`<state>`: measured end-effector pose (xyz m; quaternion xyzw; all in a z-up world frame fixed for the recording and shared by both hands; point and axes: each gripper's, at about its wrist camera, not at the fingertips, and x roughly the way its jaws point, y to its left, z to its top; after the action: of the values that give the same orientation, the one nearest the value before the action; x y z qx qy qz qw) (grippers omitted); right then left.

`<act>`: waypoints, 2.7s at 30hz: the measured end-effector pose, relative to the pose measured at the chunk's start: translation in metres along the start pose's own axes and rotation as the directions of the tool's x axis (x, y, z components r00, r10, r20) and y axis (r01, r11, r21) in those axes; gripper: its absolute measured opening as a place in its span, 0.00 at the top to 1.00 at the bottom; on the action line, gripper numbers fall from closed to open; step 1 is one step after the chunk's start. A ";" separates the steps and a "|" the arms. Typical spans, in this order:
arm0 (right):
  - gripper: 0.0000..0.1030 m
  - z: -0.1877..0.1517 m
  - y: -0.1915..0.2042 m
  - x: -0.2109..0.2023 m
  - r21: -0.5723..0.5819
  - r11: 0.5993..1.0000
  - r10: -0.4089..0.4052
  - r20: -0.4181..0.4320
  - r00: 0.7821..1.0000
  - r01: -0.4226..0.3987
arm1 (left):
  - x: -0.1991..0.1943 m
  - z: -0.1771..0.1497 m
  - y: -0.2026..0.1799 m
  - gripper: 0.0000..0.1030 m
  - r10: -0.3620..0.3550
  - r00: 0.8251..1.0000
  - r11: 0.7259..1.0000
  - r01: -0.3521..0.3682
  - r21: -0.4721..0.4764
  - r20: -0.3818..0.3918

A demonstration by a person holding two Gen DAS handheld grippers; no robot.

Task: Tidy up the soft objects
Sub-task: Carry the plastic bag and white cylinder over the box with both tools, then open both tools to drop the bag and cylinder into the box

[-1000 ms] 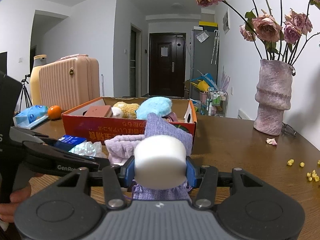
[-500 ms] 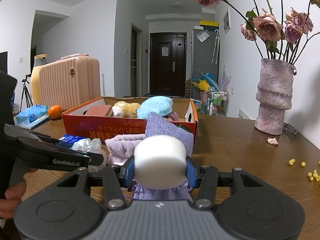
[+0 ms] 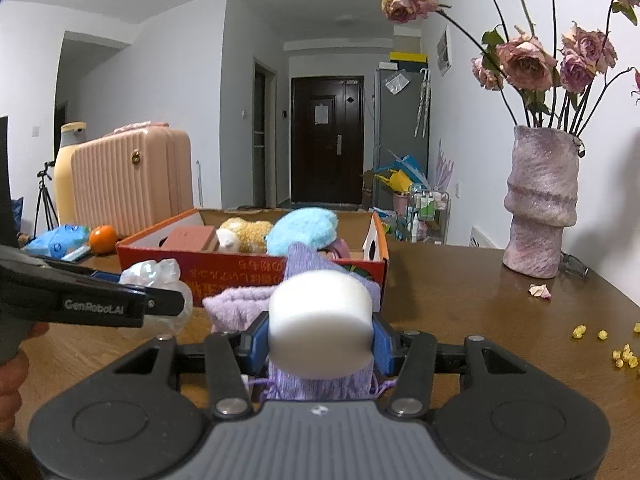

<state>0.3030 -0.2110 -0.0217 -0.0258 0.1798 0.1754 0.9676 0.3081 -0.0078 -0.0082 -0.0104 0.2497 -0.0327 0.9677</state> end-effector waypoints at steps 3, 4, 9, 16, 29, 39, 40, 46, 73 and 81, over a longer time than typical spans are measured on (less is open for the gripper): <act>0.51 0.004 0.001 0.000 0.004 1.000 -0.002 0.017 1.000 0.002 | -0.003 0.003 0.002 0.55 0.003 1.000 1.000 -0.003 -0.004 0.018; 0.51 0.006 0.002 0.000 0.004 1.000 -0.003 0.023 1.000 0.003 | -0.004 0.005 0.003 0.55 0.005 1.000 1.000 -0.005 -0.006 0.024; 0.51 0.014 0.010 0.003 0.003 1.000 0.001 0.052 0.999 -0.001 | -0.008 0.014 0.010 0.55 0.018 0.998 1.000 -0.016 -0.027 0.059; 0.51 0.027 0.024 0.013 -0.004 1.000 0.019 0.091 0.996 -0.019 | -0.007 0.028 0.023 0.55 0.031 0.994 0.997 -0.025 -0.067 0.101; 0.51 0.049 0.055 0.050 -0.020 0.999 0.043 0.107 0.993 -0.042 | 0.011 0.054 0.047 0.54 0.078 0.986 0.991 -0.060 -0.123 0.146; 0.51 0.064 0.071 0.085 -0.025 0.999 0.034 0.106 0.994 -0.032 | 0.031 0.068 0.067 0.54 0.104 0.983 0.984 -0.081 -0.157 0.149; 0.51 0.065 0.073 0.089 -0.028 0.999 0.031 0.103 0.994 -0.028 | 0.033 0.070 0.070 0.54 0.106 0.983 0.983 -0.082 -0.161 0.149; 0.51 0.072 0.075 0.107 -0.029 1.000 0.003 0.085 0.996 -0.001 | 0.045 0.078 0.077 0.54 0.124 0.980 0.980 -0.096 -0.176 0.156; 0.50 0.111 0.066 0.177 0.020 0.999 -0.035 0.029 0.999 0.034 | 0.104 0.102 0.095 0.54 0.206 0.966 0.966 -0.175 -0.191 0.156; 0.49 0.115 0.062 0.197 0.020 0.998 -0.057 0.006 0.998 0.057 | 0.118 0.103 0.099 0.54 0.222 0.966 0.962 -0.195 -0.189 0.131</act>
<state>0.4929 -0.0748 0.0159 -0.0207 0.1776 0.1461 0.9730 0.4670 0.0836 0.0209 -0.0713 0.1776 0.0927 0.9771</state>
